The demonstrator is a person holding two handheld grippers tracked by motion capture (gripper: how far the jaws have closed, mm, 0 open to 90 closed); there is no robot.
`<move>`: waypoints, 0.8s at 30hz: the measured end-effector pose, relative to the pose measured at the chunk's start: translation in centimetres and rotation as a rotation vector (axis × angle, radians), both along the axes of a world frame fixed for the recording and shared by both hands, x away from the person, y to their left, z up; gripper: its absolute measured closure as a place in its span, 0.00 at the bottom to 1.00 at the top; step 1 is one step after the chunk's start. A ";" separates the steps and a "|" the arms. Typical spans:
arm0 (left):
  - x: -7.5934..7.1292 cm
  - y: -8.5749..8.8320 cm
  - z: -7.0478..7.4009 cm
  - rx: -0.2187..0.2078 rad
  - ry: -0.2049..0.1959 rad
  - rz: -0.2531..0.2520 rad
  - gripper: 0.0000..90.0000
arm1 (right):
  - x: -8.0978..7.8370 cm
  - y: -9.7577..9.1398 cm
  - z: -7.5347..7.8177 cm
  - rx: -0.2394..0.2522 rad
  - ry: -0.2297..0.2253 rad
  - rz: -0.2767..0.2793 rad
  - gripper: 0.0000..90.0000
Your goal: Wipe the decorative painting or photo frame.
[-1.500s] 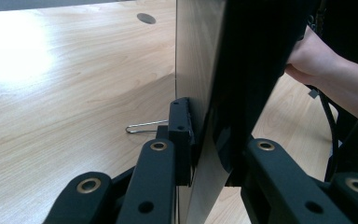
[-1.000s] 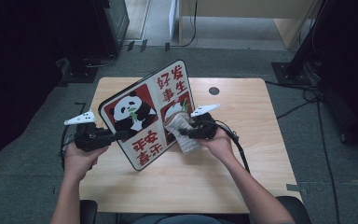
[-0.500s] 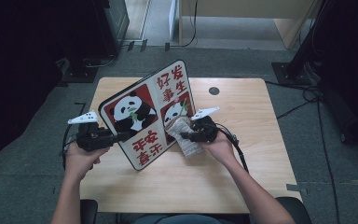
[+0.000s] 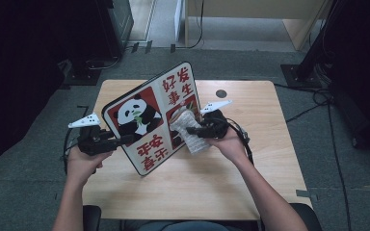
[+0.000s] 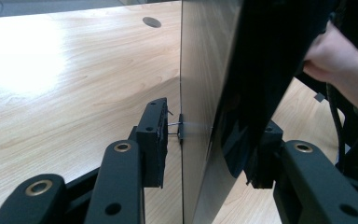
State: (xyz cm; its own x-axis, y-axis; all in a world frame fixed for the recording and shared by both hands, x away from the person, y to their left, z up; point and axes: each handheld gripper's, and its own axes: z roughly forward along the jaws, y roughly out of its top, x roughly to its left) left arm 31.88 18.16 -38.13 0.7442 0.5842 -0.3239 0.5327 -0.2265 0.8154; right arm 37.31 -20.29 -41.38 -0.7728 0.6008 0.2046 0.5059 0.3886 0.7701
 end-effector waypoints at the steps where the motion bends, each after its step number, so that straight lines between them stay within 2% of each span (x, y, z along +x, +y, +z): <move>1: 0.0 0.0 0.0 0.000 -0.002 0.000 0.63 | 0.0 0.0 0.4 0.003 -0.004 0.003 0.75; 7: 0.0 -0.1 0.0 -0.003 -0.005 0.001 0.62 | 0.4 0.5 3.2 0.005 -0.028 0.025 0.75; 10: 0.0 -0.1 0.1 -0.009 -0.007 0.000 0.62 | 0.6 1.0 4.9 -0.002 -0.054 0.037 0.75; 19: 0.0 -0.2 0.1 0.011 -0.011 -0.006 0.62 | 1.6 2.8 10.6 -0.002 -0.116 0.063 0.75; 24: 0.0 -0.3 0.1 0.014 0.005 -0.014 0.67 | 1.9 4.0 13.6 -0.005 -0.154 0.073 0.75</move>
State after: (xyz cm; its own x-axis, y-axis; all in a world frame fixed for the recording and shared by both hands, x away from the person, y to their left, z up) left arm 31.84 17.87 -38.02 0.7508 0.5780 -0.3198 0.5338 -0.2456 0.8092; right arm 39.23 -16.34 -27.75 -0.8365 0.5425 0.0771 0.3521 0.4243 0.8343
